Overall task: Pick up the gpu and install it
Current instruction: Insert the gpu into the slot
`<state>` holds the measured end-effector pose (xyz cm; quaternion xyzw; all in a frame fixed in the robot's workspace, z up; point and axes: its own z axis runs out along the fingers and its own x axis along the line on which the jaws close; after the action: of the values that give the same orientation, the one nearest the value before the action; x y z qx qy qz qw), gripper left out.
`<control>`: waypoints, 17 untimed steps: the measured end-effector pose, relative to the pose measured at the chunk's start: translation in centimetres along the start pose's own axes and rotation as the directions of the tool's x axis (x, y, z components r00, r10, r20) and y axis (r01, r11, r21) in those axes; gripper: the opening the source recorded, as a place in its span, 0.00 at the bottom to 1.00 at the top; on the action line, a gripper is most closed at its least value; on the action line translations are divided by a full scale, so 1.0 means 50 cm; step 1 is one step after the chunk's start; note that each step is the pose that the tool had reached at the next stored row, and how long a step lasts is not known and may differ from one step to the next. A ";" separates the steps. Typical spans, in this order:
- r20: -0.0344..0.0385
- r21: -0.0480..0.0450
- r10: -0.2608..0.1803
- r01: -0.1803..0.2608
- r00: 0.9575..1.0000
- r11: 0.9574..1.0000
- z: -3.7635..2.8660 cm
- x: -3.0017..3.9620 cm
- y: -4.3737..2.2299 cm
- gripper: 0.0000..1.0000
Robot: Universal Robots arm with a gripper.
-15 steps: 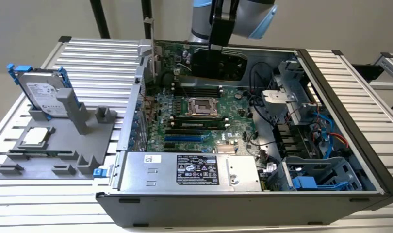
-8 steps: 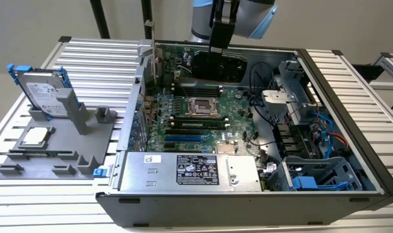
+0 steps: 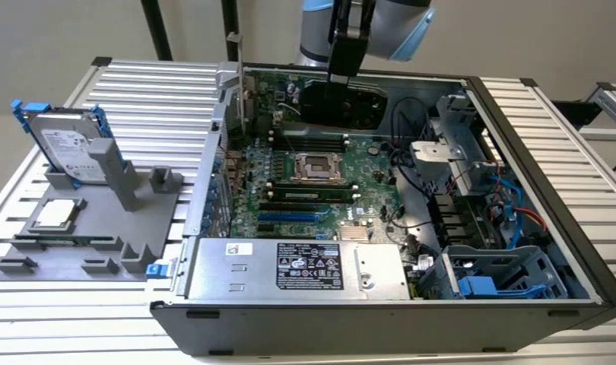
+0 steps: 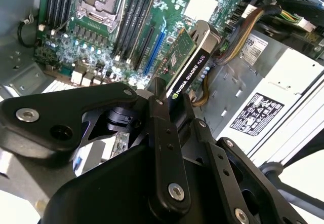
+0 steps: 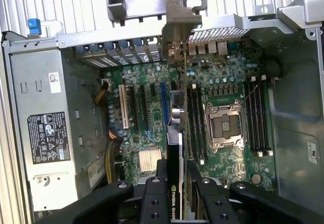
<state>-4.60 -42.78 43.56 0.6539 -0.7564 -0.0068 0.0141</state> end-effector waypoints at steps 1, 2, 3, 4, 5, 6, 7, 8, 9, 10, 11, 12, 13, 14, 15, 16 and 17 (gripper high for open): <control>0.000 0.000 0.000 0.000 1.000 1.000 0.001 0.000 0.000 0.00; 0.000 0.000 0.000 0.000 1.000 1.000 0.002 0.000 0.000 0.00; 0.000 0.000 0.000 0.000 1.000 1.000 0.003 0.000 0.000 0.00; 0.000 0.000 0.000 0.000 1.000 1.000 0.004 0.000 0.000 0.00; 0.000 0.000 0.000 0.000 1.000 1.000 0.006 0.000 0.000 0.00; 0.000 0.000 0.000 0.000 1.000 1.000 0.007 0.000 0.000 0.00; 0.000 0.000 0.000 0.000 1.000 1.000 0.009 0.000 0.000 0.00; 0.000 0.000 0.000 0.000 1.000 1.000 0.010 0.000 0.000 0.00; 0.000 0.000 0.000 0.000 1.000 1.000 0.012 0.000 0.000 0.00; 0.000 0.000 0.000 0.000 1.000 1.000 0.013 0.000 -0.001 0.00; 0.000 0.000 0.000 0.000 1.000 1.000 0.015 0.000 -0.001 0.00; 0.000 0.000 0.000 0.000 1.000 1.000 0.016 0.000 -0.001 0.00; 0.000 0.000 0.000 0.000 1.000 1.000 0.018 0.000 -0.001 0.00; 0.000 0.000 0.000 0.000 1.000 1.000 0.020 0.000 -0.002 0.00; 0.000 0.000 0.000 0.000 1.000 1.000 0.021 0.000 -0.002 0.00; 0.000 0.000 0.000 0.000 1.000 1.000 0.023 0.000 -0.002 0.00; 0.000 0.000 0.000 0.000 1.000 1.000 0.025 -0.001 -0.003 0.00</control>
<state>-4.50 -42.78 42.32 0.6539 -0.7564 -0.0067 0.0142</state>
